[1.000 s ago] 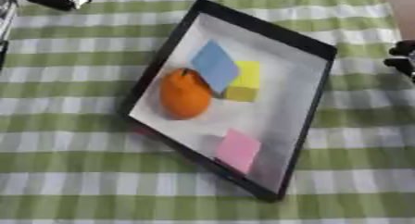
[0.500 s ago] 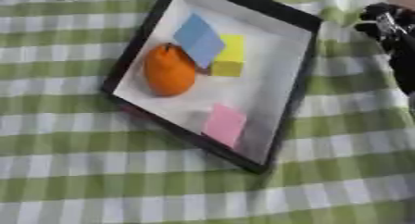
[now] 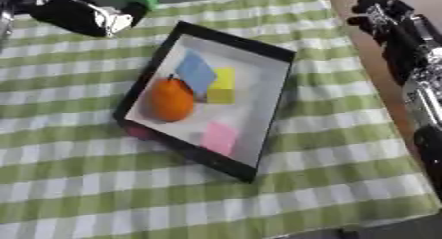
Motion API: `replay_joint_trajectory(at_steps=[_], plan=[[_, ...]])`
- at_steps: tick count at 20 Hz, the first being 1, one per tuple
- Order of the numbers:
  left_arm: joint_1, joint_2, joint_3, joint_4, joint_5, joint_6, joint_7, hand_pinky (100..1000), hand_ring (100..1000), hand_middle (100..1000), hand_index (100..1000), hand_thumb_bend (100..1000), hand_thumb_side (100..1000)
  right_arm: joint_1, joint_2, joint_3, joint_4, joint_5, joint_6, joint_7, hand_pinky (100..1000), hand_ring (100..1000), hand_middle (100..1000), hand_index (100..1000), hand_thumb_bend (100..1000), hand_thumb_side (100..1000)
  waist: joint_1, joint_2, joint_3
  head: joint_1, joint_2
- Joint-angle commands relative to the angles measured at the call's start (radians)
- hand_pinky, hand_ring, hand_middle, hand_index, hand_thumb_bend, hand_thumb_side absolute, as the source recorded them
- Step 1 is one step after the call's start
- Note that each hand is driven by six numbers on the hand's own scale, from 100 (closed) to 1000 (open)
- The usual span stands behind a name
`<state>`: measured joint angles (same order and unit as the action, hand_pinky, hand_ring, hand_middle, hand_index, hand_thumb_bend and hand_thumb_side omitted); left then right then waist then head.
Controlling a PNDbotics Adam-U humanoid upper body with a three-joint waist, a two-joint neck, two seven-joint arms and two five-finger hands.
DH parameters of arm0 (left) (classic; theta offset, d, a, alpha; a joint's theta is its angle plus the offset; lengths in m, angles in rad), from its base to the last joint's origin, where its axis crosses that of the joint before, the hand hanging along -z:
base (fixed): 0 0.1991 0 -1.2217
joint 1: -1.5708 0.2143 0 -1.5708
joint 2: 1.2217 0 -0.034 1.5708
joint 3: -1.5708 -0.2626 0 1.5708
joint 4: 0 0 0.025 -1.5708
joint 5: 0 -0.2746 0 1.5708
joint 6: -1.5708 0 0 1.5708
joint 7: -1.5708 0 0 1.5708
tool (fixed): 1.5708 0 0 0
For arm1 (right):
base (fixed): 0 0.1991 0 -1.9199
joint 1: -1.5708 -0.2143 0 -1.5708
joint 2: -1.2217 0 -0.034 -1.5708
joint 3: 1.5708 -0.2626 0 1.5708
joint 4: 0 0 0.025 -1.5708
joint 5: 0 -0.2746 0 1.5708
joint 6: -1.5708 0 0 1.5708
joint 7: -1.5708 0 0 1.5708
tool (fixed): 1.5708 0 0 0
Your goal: Pick up objects on the table and place them in the box.
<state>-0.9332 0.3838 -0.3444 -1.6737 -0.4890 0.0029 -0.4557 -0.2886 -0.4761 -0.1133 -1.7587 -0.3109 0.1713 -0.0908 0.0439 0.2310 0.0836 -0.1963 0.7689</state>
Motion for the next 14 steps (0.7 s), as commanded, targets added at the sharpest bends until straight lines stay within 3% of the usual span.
replay_joint_trajectory(at_steps=[1,14], plan=[[0.008,-0.022,-0.019,-0.067,-0.013,0.004,-0.029,682,624,559,632,133,100,-0.002,-0.025,-0.009,-0.011,-0.005,0.001,-0.006,960,742,692,723,111,461,0.003,-0.032,0.005,-0.008,0.001],[0.044,-0.040,-0.080,-0.048,-0.038,-0.013,-0.070,679,619,540,630,132,100,0.005,-0.025,-0.009,-0.009,-0.005,0.002,-0.007,960,742,692,723,113,461,0.013,-0.046,0.012,-0.022,0.001]])
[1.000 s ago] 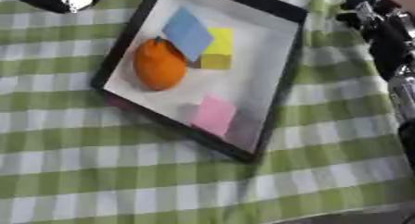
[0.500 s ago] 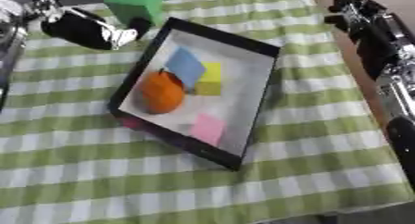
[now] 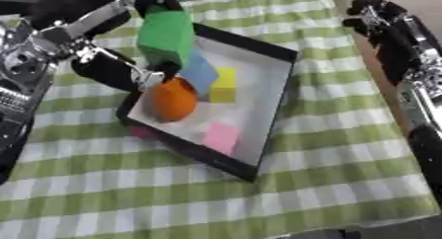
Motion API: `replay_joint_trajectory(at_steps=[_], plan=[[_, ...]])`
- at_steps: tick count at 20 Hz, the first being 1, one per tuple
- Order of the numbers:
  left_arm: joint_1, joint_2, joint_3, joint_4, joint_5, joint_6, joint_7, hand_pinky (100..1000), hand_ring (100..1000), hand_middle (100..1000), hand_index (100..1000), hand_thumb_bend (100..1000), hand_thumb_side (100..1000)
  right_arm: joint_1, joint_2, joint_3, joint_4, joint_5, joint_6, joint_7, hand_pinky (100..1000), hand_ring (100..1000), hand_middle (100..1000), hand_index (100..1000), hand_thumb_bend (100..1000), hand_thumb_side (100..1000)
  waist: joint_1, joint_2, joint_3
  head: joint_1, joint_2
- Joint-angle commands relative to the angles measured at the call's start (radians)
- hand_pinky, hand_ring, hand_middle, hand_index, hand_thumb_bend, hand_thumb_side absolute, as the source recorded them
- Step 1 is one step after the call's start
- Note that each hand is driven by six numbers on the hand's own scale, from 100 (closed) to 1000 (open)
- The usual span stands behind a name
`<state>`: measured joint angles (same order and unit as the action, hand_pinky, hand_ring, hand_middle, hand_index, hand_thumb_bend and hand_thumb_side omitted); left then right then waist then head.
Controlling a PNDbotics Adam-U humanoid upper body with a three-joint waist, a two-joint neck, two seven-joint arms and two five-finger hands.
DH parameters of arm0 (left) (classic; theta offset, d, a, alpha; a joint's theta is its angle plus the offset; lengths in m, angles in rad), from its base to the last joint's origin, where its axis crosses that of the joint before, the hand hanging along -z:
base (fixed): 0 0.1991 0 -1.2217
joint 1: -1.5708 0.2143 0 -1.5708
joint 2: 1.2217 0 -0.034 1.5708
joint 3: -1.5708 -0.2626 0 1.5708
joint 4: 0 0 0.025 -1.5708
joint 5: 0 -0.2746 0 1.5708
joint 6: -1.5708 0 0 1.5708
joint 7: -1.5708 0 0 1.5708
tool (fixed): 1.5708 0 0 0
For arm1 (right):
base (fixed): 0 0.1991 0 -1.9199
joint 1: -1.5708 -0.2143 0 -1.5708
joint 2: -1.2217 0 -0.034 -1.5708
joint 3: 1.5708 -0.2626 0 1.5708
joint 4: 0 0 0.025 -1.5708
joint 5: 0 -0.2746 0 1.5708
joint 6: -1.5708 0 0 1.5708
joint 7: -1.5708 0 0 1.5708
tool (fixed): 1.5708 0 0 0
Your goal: Pick up objects on the table and place them in the box.
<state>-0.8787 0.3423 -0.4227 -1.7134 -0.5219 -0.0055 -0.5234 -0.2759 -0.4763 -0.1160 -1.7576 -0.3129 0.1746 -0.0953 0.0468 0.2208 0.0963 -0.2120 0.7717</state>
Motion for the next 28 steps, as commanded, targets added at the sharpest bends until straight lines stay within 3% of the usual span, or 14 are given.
replay_joint_trajectory(at_steps=[1,6,16,22,28], plan=[[-0.009,-0.002,-0.004,-0.007,-0.005,-0.005,-0.002,679,618,540,630,130,100,-0.008,-0.025,-0.006,-0.011,-0.003,-0.001,-0.003,960,742,692,723,114,461,0.010,-0.035,-0.001,-0.008,-0.002],[-0.004,-0.028,-0.020,0.024,-0.012,-0.007,-0.002,668,606,536,627,114,100,-0.011,-0.024,-0.005,-0.011,-0.002,0.000,-0.001,960,742,693,723,115,460,0.007,-0.032,-0.007,-0.009,-0.002],[-0.023,-0.133,-0.054,0.247,-0.131,-0.064,0.023,661,607,552,633,146,100,-0.023,-0.026,-0.003,-0.012,0.000,0.001,0.006,960,743,694,724,118,456,0.004,-0.030,-0.024,0.000,-0.002],[-0.011,-0.190,-0.036,0.421,-0.255,-0.112,0.123,665,613,562,643,183,100,-0.029,-0.025,0.000,-0.013,-0.001,0.001,0.012,959,743,694,724,118,456,0.001,-0.030,-0.031,0.006,-0.002],[-0.009,-0.215,-0.028,0.488,-0.305,-0.143,0.191,680,625,573,655,215,100,-0.030,-0.020,0.001,-0.012,-0.001,0.002,0.013,960,743,694,723,120,456,-0.001,-0.027,-0.034,0.009,-0.002]])
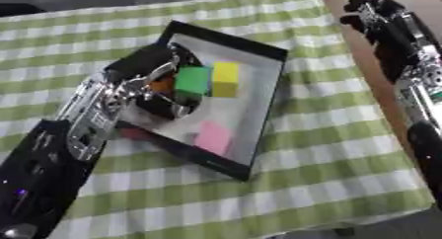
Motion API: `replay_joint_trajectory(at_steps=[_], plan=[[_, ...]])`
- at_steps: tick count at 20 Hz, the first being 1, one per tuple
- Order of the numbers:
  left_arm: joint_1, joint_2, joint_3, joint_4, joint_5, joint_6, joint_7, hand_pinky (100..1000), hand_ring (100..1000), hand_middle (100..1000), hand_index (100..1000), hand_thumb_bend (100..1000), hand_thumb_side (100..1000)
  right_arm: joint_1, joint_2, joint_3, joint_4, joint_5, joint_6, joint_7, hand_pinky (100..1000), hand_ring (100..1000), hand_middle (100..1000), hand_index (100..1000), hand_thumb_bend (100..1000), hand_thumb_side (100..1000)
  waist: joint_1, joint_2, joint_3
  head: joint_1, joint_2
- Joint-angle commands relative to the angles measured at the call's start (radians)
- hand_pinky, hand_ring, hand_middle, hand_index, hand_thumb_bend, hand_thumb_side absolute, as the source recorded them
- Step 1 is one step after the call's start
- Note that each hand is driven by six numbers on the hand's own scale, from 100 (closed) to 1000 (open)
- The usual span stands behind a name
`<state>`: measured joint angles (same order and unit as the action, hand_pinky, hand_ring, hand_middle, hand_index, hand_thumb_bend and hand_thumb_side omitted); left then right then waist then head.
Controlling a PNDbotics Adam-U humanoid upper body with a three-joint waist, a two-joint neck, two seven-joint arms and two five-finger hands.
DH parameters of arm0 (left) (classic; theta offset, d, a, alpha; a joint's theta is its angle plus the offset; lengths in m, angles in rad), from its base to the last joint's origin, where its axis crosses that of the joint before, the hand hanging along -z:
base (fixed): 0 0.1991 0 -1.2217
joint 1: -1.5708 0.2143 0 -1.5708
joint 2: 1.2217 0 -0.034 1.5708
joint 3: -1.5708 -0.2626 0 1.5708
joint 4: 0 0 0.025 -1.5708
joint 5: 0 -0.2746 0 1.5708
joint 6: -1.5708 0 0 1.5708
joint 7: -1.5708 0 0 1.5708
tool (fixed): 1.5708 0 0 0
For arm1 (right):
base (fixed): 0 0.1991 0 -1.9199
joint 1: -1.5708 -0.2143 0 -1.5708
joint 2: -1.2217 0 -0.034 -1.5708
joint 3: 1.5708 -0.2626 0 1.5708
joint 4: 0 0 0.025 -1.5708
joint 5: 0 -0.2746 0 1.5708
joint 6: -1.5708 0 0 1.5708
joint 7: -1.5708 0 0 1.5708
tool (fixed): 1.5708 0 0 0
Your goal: Pick up objects on the table and place them in the box.
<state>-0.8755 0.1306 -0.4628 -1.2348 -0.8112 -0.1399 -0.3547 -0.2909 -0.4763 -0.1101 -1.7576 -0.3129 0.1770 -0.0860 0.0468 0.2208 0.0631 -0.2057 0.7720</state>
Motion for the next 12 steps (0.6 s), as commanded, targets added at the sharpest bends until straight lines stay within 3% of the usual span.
replay_joint_trajectory(at_steps=[1,2,3,4,7,9,12], plan=[[-0.013,-0.006,0.011,0.013,-0.016,-0.012,0.026,696,637,585,668,266,100,-0.015,-0.019,-0.005,-0.012,-0.001,0.000,0.004,960,743,694,724,122,456,-0.001,-0.027,-0.002,0.004,-0.002],[-0.012,-0.008,0.010,0.013,-0.015,-0.017,0.027,696,641,589,672,279,100,-0.015,-0.018,-0.004,-0.012,-0.001,0.000,0.005,960,743,694,724,121,456,-0.001,-0.027,-0.003,0.005,-0.002],[-0.012,-0.007,0.008,0.012,-0.014,-0.024,0.025,727,674,631,713,377,100,-0.014,-0.018,-0.004,-0.012,-0.001,0.000,0.005,959,743,695,723,121,456,-0.001,-0.027,-0.003,0.005,-0.002],[-0.010,-0.005,0.008,0.009,-0.016,-0.030,0.020,765,718,681,759,445,174,-0.013,-0.018,-0.005,-0.012,0.000,0.000,0.005,959,743,694,723,121,456,-0.001,-0.027,-0.003,0.004,-0.002],[-0.004,0.004,0.010,-0.007,-0.024,-0.033,-0.002,820,773,742,808,503,254,-0.011,-0.019,-0.007,-0.012,0.000,0.000,0.003,959,743,694,723,121,456,-0.002,-0.026,-0.001,0.002,-0.002],[0.003,0.012,0.014,-0.028,-0.030,-0.026,-0.013,887,840,809,874,708,433,-0.010,-0.019,-0.008,-0.012,-0.001,0.000,0.002,959,743,695,723,122,456,-0.003,-0.026,0.001,0.001,-0.002],[0.016,0.030,0.021,-0.077,-0.040,-0.012,-0.025,899,854,822,887,785,462,-0.009,-0.021,-0.010,-0.012,-0.002,-0.002,0.000,959,743,695,723,121,455,-0.006,-0.027,0.005,0.000,-0.002]])
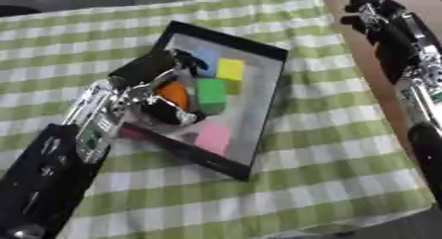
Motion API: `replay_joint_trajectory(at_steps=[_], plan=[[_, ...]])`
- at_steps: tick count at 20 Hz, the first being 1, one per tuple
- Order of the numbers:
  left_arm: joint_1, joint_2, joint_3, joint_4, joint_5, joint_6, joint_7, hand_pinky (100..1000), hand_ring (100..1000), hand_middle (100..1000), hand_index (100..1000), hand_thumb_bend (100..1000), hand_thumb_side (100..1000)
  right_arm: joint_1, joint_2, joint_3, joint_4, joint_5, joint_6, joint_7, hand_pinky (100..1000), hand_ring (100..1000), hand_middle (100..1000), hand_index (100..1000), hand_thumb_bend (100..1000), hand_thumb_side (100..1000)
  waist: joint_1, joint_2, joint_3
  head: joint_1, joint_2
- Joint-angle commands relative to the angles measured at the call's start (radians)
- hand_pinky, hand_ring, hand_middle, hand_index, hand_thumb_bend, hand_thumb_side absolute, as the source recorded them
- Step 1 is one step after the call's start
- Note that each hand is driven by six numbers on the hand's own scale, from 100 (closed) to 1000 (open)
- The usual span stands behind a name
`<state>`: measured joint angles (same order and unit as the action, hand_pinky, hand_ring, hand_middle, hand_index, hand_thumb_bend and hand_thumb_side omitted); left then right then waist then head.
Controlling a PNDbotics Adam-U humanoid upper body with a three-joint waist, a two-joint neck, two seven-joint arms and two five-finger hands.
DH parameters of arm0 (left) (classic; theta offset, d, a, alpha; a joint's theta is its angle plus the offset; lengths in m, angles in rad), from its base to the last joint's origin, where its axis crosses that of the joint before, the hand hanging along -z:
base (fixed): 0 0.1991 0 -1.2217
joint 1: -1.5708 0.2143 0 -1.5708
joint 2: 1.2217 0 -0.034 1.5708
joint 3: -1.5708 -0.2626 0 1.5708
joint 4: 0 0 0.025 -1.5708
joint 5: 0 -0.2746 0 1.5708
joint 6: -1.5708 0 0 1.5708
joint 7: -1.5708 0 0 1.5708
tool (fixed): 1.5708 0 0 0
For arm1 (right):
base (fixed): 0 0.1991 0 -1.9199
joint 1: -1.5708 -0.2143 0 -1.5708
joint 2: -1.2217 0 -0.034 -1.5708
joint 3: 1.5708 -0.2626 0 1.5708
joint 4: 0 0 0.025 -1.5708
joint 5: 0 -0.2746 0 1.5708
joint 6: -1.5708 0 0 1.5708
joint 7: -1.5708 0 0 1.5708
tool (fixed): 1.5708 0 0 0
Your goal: Pick up objects on the table and place them in the box.
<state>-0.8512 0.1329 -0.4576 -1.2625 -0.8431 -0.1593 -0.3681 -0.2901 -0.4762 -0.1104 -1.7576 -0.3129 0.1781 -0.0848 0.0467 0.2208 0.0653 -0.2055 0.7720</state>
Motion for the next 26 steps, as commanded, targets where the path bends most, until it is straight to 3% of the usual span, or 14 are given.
replay_joint_trajectory(at_steps=[1,4,6,8,9,10,15,20,26], plan=[[-0.005,0.033,0.019,-0.063,-0.008,0.012,-0.015,903,860,827,890,811,461,-0.009,-0.021,-0.010,-0.013,-0.002,-0.004,-0.002,959,743,695,723,121,455,-0.007,-0.028,0.004,0.000,-0.002],[-0.002,0.047,0.029,-0.095,-0.002,0.024,-0.025,910,868,834,897,855,437,-0.008,-0.022,-0.011,-0.013,-0.004,-0.005,-0.003,959,743,695,723,121,454,-0.010,-0.031,0.008,-0.001,-0.002],[0.000,0.054,0.037,-0.114,0.007,0.032,-0.026,903,860,823,889,835,449,-0.007,-0.023,-0.011,-0.013,-0.005,-0.006,-0.004,959,743,695,723,120,454,-0.012,-0.034,0.010,-0.002,-0.002],[0.003,0.060,0.044,-0.135,0.029,0.045,-0.018,893,848,810,883,742,449,-0.007,-0.024,-0.012,-0.013,-0.006,-0.007,-0.005,959,743,695,723,122,452,-0.014,-0.036,0.011,-0.003,-0.002],[0.005,0.065,0.050,-0.151,0.045,0.058,-0.007,878,833,793,875,640,423,-0.006,-0.024,-0.012,-0.013,-0.006,-0.008,-0.006,958,743,695,723,123,450,-0.015,-0.038,0.012,-0.003,-0.002],[0.007,0.072,0.058,-0.178,0.068,0.080,0.017,873,826,784,875,592,411,-0.005,-0.025,-0.014,-0.014,-0.007,-0.009,-0.007,958,743,695,723,123,449,-0.016,-0.040,0.013,-0.004,-0.002],[0.040,0.134,0.108,-0.366,0.274,0.185,0.143,860,788,759,879,375,435,0.002,-0.029,-0.022,-0.031,-0.015,-0.018,-0.018,958,744,696,724,122,439,-0.015,-0.049,0.023,-0.014,-0.002],[0.190,0.231,0.228,-0.536,0.545,0.266,0.327,867,779,758,874,285,545,0.006,-0.034,-0.027,-0.064,-0.017,-0.034,-0.036,956,748,701,728,125,421,-0.014,-0.061,0.040,-0.041,-0.002],[0.430,0.276,0.400,-0.600,0.786,0.290,0.556,871,774,751,864,221,619,0.013,-0.030,-0.023,-0.104,0.002,-0.049,-0.054,955,759,715,738,137,402,-0.021,-0.076,0.056,-0.059,-0.002]])
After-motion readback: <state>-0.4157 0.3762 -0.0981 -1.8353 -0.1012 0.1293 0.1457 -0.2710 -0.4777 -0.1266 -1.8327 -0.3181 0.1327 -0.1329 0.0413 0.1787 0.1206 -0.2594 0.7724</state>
